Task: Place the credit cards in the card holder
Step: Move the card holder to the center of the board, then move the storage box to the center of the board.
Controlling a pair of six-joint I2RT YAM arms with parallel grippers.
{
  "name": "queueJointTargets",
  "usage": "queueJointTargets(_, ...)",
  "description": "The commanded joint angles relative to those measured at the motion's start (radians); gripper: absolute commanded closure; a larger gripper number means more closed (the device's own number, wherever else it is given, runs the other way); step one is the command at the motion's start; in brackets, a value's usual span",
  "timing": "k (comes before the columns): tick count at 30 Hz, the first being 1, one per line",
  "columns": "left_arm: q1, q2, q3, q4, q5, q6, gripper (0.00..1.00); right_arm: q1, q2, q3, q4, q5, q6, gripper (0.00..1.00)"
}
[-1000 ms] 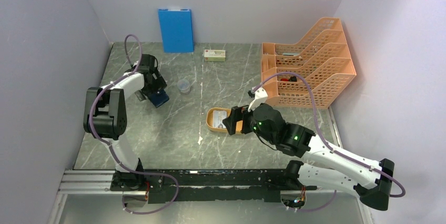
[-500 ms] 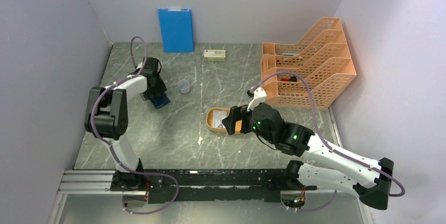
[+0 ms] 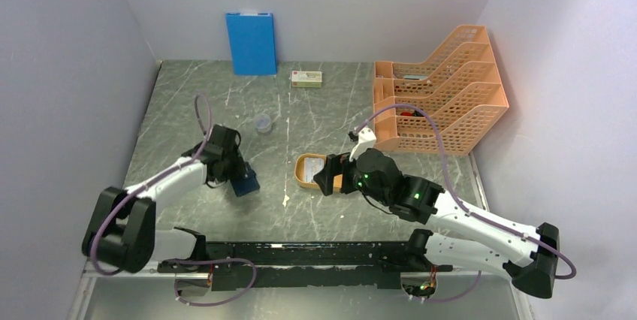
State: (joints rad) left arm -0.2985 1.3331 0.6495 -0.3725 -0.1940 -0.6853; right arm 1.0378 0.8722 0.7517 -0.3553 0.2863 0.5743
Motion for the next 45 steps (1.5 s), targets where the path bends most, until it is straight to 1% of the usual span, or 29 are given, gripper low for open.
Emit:
queueJointTargets(1,-0.132,-0.123,-0.124,-0.086,0.051,-0.114,0.43,-0.001,0.029,-0.025,0.041,-0.065,0.030,0.05)
queueJointTargets(5,-0.271,-0.221,-0.202,-0.095,0.055,-0.233,0.40,0.003,0.070,-0.038,0.081,-0.129,0.046,0.09)
queueJointTargets(7,-0.317,-0.259,-0.214,-0.109,0.052,-0.266,0.38,0.013,0.096,-0.043,0.098,-0.156,0.059,0.13)
queueJointTargets(9,-0.342,-0.298,-0.204,-0.138,0.037,-0.277,0.34,0.041,0.137,-0.033,0.095,-0.145,0.069,0.17)
queueJointTargets(13,-0.347,-0.384,-0.153,-0.224,-0.013,-0.255,0.23,0.125,0.219,-0.011,0.095,-0.076,0.093,0.28)
queueJointTargets(15,-0.347,-0.418,-0.121,-0.260,-0.032,-0.238,0.22,0.142,0.258,-0.024,0.116,-0.074,0.114,0.32)
queueJointTargets(18,-0.347,-0.451,-0.101,-0.271,-0.030,-0.234,0.23,0.143,0.315,-0.060,0.142,-0.065,0.182,0.39)
queueJointTargets(21,-0.348,-0.483,-0.117,-0.263,-0.021,-0.236,0.24,0.142,0.363,-0.099,0.176,-0.023,0.243,0.45)
queueJointTargets(24,-0.349,-0.505,-0.135,-0.243,0.000,-0.237,0.25,0.140,0.439,-0.106,0.180,0.058,0.265,0.52)
queueJointTargets(27,-0.349,-0.511,-0.142,-0.237,0.006,-0.232,0.25,0.132,0.508,-0.103,0.179,0.104,0.275,0.57)
queueJointTargets(32,-0.349,-0.508,-0.140,-0.239,0.001,-0.233,0.26,0.087,0.573,-0.122,0.203,0.126,0.280,0.62)
queueJointTargets(36,-0.349,-0.516,-0.146,-0.238,-0.013,-0.241,0.25,0.007,0.613,-0.144,0.261,0.084,0.252,0.65)
queueJointTargets(45,-0.349,-0.573,-0.189,-0.222,0.004,-0.284,0.25,-0.125,0.721,-0.106,0.349,0.030,0.194,0.66)
